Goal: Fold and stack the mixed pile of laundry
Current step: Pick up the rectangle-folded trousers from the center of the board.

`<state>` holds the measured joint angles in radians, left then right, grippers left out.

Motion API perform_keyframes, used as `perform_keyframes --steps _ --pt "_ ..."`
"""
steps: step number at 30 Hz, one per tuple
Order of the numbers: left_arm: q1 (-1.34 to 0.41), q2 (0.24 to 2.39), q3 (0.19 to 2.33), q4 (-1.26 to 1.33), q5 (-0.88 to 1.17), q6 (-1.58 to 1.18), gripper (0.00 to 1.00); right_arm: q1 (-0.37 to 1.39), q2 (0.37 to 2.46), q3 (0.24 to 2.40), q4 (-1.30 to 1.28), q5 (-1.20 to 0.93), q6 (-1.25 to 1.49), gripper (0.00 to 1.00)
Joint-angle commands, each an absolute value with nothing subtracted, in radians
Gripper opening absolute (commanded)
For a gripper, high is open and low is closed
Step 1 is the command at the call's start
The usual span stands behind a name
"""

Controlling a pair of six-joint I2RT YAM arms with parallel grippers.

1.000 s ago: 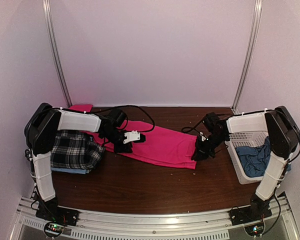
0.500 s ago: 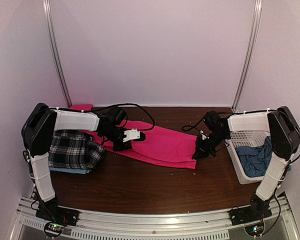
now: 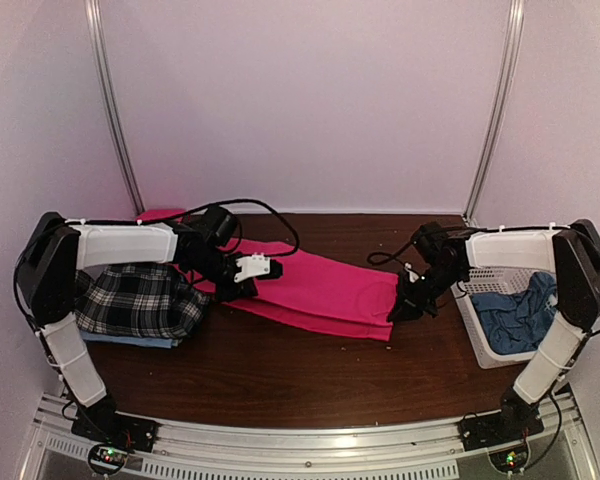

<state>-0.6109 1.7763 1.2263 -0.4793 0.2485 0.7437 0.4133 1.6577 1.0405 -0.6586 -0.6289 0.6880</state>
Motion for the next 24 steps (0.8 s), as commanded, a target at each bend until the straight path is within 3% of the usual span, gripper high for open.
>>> perform_keyframes --steps 1,5,6,7,10,11,14,24 --pt "-0.613 1.829 1.216 -0.450 0.258 0.723 0.00 0.417 1.708 1.016 -0.640 -0.610 0.686 0.00" --pt "-0.614 1.881 1.218 -0.434 0.250 0.722 0.00 0.417 1.754 1.028 -0.625 -0.626 0.669 0.00" --pt "-0.614 1.887 1.217 -0.429 0.243 0.723 0.05 0.417 1.759 1.030 -0.621 -0.644 0.661 0.00" --pt "-0.614 1.889 1.214 -0.425 0.233 0.721 0.12 0.417 1.764 1.036 -0.626 -0.650 0.652 0.09" --pt "-0.614 1.875 1.218 -0.420 0.228 0.701 0.30 0.401 1.757 1.065 -0.667 -0.607 0.627 0.49" --pt "-0.614 1.864 1.221 -0.419 0.230 0.689 0.36 0.389 1.748 1.070 -0.665 -0.590 0.636 0.55" --pt "-0.613 1.833 1.233 -0.405 0.217 0.645 0.45 0.353 1.741 1.069 -0.628 -0.575 0.673 0.58" --pt "-0.541 1.725 1.227 -0.190 0.223 0.358 0.51 0.347 1.892 1.136 -0.511 -0.603 0.709 0.53"
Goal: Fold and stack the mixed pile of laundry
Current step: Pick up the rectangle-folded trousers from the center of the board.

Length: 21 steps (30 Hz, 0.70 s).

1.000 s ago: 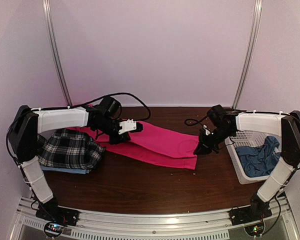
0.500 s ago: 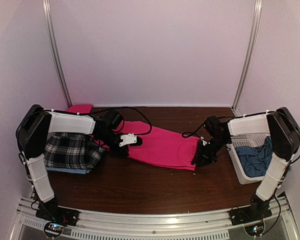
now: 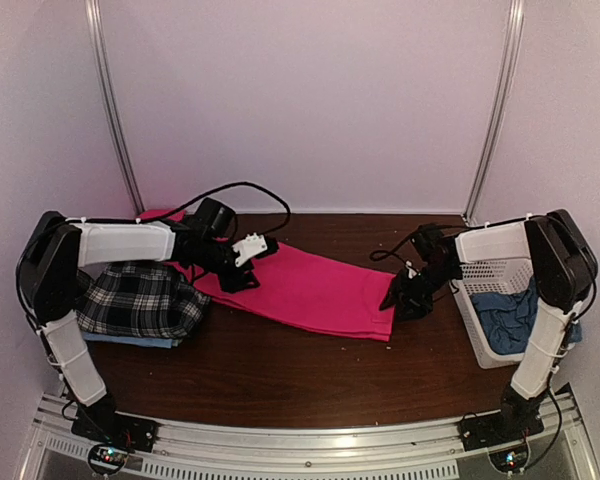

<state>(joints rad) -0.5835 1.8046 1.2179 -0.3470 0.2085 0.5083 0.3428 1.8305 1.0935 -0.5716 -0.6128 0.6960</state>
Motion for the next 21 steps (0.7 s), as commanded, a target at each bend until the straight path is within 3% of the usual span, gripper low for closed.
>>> perform_keyframes --steps 1,4,7,8,15,21 --pt "-0.534 1.714 1.227 -0.171 0.228 0.338 0.51 0.348 1.914 1.146 -0.512 -0.615 0.708 0.52" --pt "-0.519 1.696 1.241 -0.143 0.207 0.302 0.52 0.357 1.957 1.143 -0.484 -0.656 0.718 0.41" --pt "-0.486 1.680 1.246 -0.111 0.200 0.238 0.52 0.357 1.951 1.147 -0.482 -0.657 0.718 0.03" --pt "-0.465 1.674 1.244 -0.100 0.204 0.212 0.51 0.353 1.921 1.149 -0.494 -0.630 0.717 0.00" --pt "-0.404 1.626 1.239 -0.044 0.157 0.101 0.54 0.314 1.679 1.251 -0.722 -0.476 0.701 0.00" --pt "-0.343 1.647 1.294 -0.025 0.153 -0.086 0.68 0.229 1.498 1.292 -0.971 -0.389 0.695 0.00"
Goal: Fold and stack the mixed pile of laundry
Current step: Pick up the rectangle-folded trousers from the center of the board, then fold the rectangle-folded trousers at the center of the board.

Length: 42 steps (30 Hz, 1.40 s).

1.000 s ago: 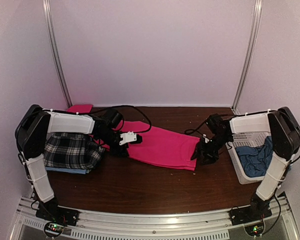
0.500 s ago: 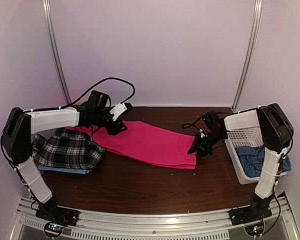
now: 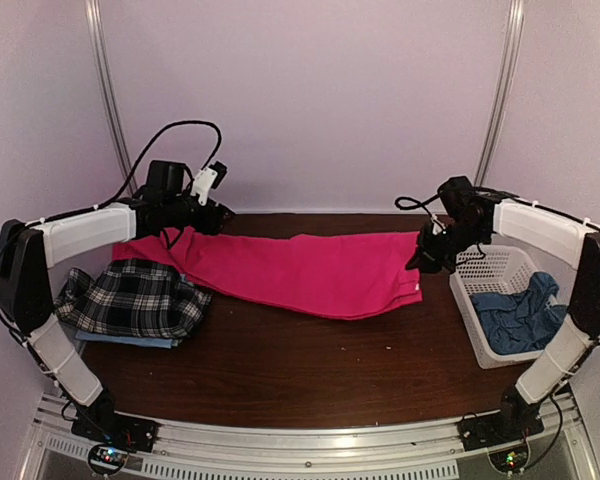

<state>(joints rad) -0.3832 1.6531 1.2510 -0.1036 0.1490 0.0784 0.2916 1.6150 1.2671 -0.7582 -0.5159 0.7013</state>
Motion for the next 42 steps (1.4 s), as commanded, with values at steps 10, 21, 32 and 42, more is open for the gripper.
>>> perform_keyframes --steps 10,21,32,42 --pt "-0.258 1.659 1.320 0.042 0.247 -0.244 0.97 0.118 1.359 1.422 -1.126 -0.344 0.669 0.00" --pt "-0.234 1.763 1.476 -0.253 0.087 -0.296 0.98 0.270 1.802 1.604 -0.801 -0.526 0.665 0.00" --pt "-0.278 2.128 1.918 -0.526 0.183 -0.221 0.98 0.360 2.245 1.730 -0.733 -0.534 0.602 0.00" --pt "-0.381 2.256 1.979 -0.626 -0.097 -0.283 0.98 0.408 2.167 1.488 -0.926 -0.353 0.371 0.00"
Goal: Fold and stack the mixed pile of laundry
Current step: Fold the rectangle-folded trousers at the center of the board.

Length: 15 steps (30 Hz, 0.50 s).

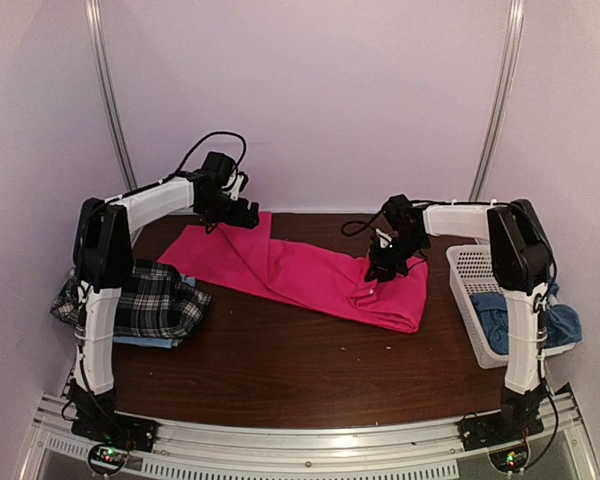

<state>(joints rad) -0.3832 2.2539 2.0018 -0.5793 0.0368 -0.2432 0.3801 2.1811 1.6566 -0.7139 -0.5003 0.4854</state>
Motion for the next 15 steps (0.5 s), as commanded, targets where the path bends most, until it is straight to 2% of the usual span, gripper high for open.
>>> perform_keyframes --steps 1,7,10,13,15 --pt "-0.377 2.256 1.969 -0.650 -0.130 -0.297 0.98 0.408 2.145 1.453 -0.941 -0.315 0.354 0.00" --pt "-0.307 2.171 1.787 -0.671 -0.094 -0.375 0.98 0.398 2.030 1.272 -0.965 -0.189 0.326 0.00" --pt "-0.257 2.111 1.704 -0.628 -0.033 -0.371 0.98 0.392 1.993 1.270 -0.948 -0.191 0.344 0.01" --pt "-0.169 2.108 1.704 -0.607 0.104 -0.373 0.98 0.393 1.943 1.349 -0.934 -0.236 0.351 0.17" --pt "-0.132 2.110 1.717 -0.563 0.225 -0.360 0.98 0.396 1.907 1.415 -0.918 -0.276 0.353 0.37"
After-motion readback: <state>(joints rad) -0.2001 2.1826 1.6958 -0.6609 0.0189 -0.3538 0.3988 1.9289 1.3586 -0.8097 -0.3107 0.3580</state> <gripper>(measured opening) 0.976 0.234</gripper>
